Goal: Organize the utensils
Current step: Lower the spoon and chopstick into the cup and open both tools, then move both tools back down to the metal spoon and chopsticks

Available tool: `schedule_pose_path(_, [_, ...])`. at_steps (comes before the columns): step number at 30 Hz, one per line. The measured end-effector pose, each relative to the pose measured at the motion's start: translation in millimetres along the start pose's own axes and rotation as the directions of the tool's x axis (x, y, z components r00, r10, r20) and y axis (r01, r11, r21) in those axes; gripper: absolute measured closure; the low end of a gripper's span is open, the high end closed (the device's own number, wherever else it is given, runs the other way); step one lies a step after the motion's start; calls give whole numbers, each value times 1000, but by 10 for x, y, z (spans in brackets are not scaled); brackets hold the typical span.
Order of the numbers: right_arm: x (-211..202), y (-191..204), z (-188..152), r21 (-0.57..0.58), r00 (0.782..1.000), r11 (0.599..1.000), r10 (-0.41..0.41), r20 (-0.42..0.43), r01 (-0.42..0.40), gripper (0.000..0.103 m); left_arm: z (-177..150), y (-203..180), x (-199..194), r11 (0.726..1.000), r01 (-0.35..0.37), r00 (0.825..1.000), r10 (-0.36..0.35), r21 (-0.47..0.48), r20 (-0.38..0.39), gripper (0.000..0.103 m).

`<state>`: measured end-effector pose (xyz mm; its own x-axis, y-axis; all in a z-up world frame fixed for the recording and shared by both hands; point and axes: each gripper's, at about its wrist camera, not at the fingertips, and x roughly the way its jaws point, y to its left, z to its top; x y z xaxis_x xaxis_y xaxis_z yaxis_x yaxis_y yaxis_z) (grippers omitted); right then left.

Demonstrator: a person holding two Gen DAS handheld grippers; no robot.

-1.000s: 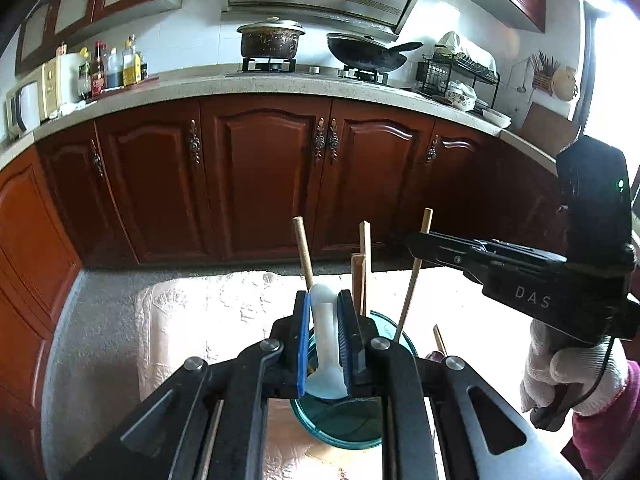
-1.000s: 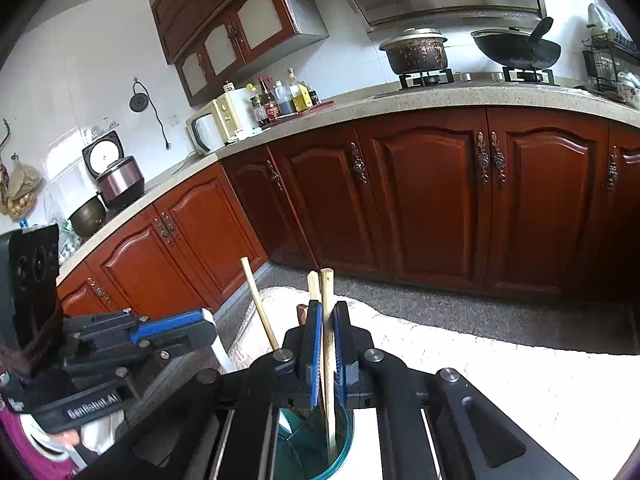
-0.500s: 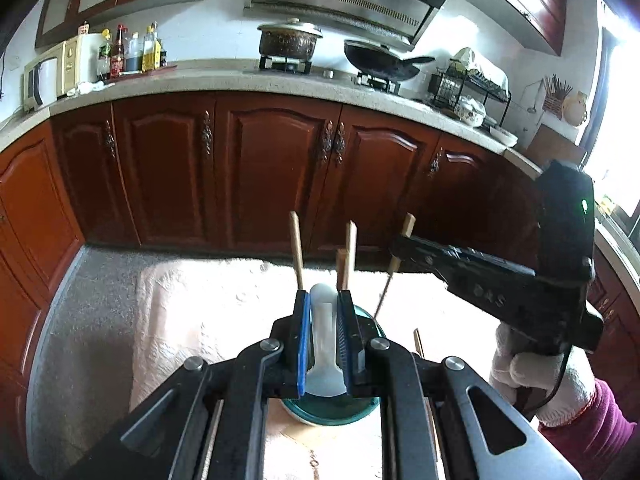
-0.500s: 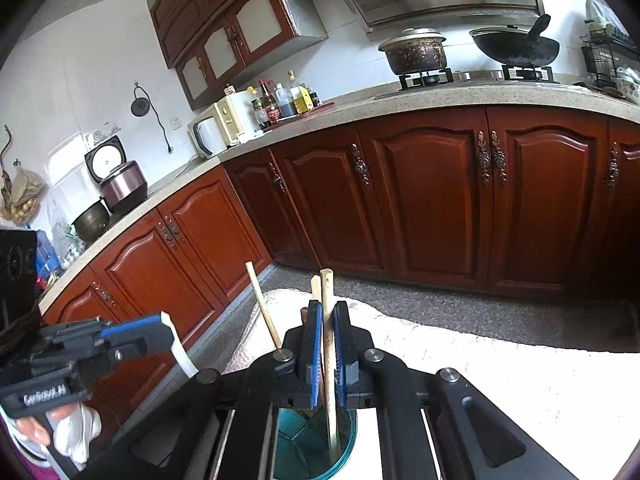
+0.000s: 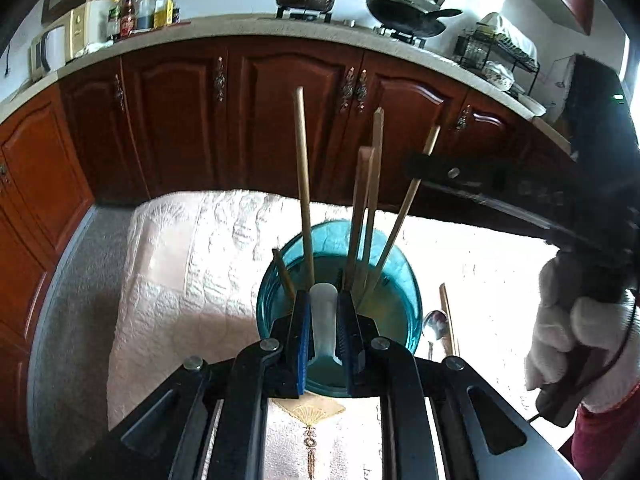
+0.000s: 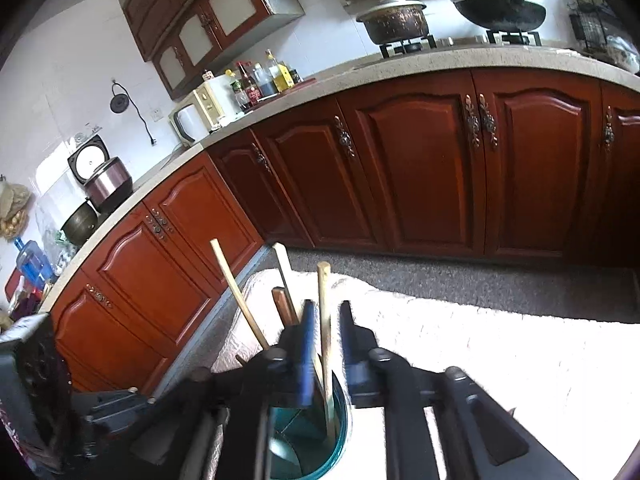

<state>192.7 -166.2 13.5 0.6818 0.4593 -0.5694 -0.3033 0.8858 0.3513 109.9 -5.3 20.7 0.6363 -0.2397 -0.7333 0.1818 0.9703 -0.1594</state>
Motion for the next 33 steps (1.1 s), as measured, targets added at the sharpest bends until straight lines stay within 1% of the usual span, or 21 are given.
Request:
schedule_pose_path(1, [-9,-9,-7,0,1000,1000,-1,2,1,72,-17,12,15,1000,-1,1000,1,-6,-6,89])
schedule_pose_path(4, [-49,-64,-21,22,1000,1000,5,1,-5,71,-41,28,30,1000,-11,1000,11,-17,-11,89])
schedule_pose_path(6, [-76,-92,-32,34,1000,999,5,-1,-5,71,-39,33,29,1000,-11,1000,11,-26,-18,85])
schedule_pose_path(8, [-118,-113,-57,42,1000,999,7,-2,-7,70,-46,35,13,999,-9,1000,7,-40,-29,68])
schedule_pose_path(10, [-172,-137,-92,45,1000,999,11,-3,-11,68,-54,28,-37,999,-2,1000,2,-43,-17,58])
schedule_pose_path(11, [-193,-136,-107,44,1000,999,11,-6,-11,66,-49,22,-50,999,-3,1000,2,-42,-13,54])
schedule_pose_path(12, [-215,-129,-121,40,1000,999,9,-8,-9,65,-45,14,-71,999,-4,1000,4,-41,-8,52])
schedule_pose_path(14, [-268,-111,-163,32,1000,999,4,-9,-4,62,-28,-9,-125,999,-11,1000,11,-40,4,50])
schedule_pose_path(21, [-478,-41,-302,2,1000,1000,-30,-8,30,61,-22,-101,-319,999,-41,998,42,-33,43,45])
schedule_pose_path(24, [-600,-11,-360,-11,999,999,-53,0,53,58,-41,-152,-396,998,-57,996,59,-27,61,41])
schedule_pose_path(28, [-776,7,-442,-30,997,996,-82,10,82,56,-72,-228,-491,998,-63,995,64,-18,80,40])
schedule_pose_path(29, [-826,2,-464,-33,996,995,-89,13,90,55,-83,-260,-517,998,-66,994,67,-14,87,38])
schedule_pose_path(31, [-930,-22,-512,-29,995,995,-98,19,99,54,-96,-298,-547,998,-61,994,62,-11,92,35])
schedule_pose_path(33, [-1025,-62,-574,-20,994,994,-108,20,108,53,-122,-359,-578,999,-50,994,50,-6,94,34])
